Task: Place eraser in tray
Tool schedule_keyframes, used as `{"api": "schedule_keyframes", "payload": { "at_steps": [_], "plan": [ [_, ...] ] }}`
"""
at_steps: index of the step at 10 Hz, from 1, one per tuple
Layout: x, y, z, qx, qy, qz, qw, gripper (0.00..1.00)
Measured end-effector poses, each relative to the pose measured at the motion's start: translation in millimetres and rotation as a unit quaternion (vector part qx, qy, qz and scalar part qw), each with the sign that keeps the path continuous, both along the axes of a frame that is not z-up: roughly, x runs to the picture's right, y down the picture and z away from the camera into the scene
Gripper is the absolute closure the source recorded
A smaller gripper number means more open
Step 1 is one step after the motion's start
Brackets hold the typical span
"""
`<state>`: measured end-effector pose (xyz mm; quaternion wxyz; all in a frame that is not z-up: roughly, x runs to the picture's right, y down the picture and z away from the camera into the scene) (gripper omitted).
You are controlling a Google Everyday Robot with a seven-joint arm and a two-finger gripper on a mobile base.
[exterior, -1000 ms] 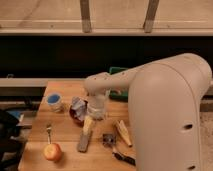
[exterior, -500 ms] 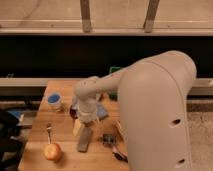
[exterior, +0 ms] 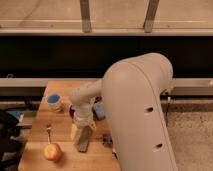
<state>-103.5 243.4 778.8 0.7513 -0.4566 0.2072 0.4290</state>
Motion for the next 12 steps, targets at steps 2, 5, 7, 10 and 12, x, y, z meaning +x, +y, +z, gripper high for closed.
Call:
{"api": "schedule_keyframes", "payload": {
  "at_steps": [2, 5, 7, 10, 12],
  "plan": [
    [16.0, 5.6, 2.3, -0.004, 0.024, 0.004, 0.9997, 0.2],
    [24.3, 13.5, 7.0, -0.013, 0.041, 0.004, 0.9991, 0.2],
    [-4.6, 13.6, 1.6, -0.012, 0.012, -0.005, 0.9999, 0.2],
    [-15.0, 24.3, 8.9, -0.028, 0.01, -0.012, 0.9995, 0.22],
    [-13.8, 26.2, 14.1, -0.03, 0.015, -0.015, 0.9993, 0.41]
  ]
}}
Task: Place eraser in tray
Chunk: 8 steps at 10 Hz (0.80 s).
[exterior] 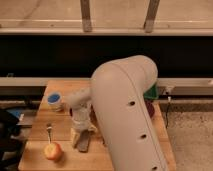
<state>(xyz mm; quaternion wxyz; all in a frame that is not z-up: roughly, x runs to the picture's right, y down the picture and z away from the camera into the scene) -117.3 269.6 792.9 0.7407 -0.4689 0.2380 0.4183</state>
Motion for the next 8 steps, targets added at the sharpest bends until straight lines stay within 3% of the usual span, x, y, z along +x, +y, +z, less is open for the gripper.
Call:
{"api": "schedule_keyframes", "payload": {
  "at_steps": [5, 8],
  "plan": [
    [1.7, -10.0, -3.7, 0.001, 0.0, 0.0, 1.0, 0.92],
    [5.2, -13.6, -6.2, 0.007, 0.006, 0.002, 1.0, 1.0]
  ]
}}
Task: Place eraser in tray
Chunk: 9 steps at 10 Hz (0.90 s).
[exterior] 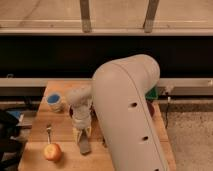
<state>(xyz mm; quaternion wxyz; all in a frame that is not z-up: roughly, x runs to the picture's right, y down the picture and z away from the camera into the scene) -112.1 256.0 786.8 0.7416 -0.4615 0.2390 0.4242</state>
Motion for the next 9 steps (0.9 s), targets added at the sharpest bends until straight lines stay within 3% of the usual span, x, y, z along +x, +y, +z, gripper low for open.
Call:
{"api": "schedule_keyframes", "payload": {
  "at_steps": [2, 5, 9],
  "plan": [
    [24.5, -23.9, -7.3, 0.038, 0.032, 0.014, 0.9987, 1.0],
    [78.6, -93.3, -12.2, 0.09, 0.072, 0.042, 0.9924, 1.0],
    [148.0, -198.7, -16.2, 0.15, 0.107, 0.073, 0.9802, 1.0]
  ]
}}
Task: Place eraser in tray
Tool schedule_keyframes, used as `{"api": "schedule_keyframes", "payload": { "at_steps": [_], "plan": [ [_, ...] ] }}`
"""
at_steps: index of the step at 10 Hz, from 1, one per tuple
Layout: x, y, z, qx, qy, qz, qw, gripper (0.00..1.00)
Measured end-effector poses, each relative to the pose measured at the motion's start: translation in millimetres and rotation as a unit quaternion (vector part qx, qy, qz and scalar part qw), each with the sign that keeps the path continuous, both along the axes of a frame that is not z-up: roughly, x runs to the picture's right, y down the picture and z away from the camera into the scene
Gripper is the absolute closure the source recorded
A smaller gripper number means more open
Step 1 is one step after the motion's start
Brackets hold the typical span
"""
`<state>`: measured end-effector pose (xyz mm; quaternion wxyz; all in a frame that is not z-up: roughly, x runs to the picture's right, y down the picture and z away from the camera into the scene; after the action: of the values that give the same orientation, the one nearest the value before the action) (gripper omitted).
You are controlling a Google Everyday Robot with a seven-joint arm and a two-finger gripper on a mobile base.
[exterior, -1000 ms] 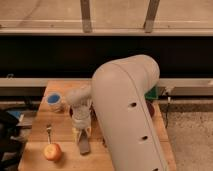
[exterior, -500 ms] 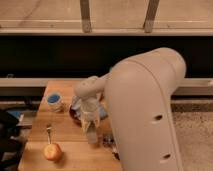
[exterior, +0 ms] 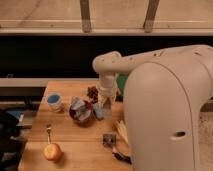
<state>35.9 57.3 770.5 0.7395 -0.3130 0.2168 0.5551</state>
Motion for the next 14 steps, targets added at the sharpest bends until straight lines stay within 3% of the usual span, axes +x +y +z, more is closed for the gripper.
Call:
{"api": "schedule_keyframes", "payload": {
  "at_steps": [2, 3, 8, 11, 14],
  "plan": [
    [38.4, -50.1, -7.5, 0.035, -0.005, 0.02, 0.9992, 1.0],
    [45.2, -59.0, -10.0, 0.042, -0.007, 0.023, 0.9988, 1.0],
    [44.8, -55.1, -4.5, 0.038, -0.009, 0.025, 0.9989, 1.0],
    [46.3, -72.9, 20.9, 0.055, -0.007, 0.035, 0.9978, 1.0],
    [59.1, -125.6, 63.5, 0.086, -0.007, 0.039, 0.9955, 1.0]
  ]
}}
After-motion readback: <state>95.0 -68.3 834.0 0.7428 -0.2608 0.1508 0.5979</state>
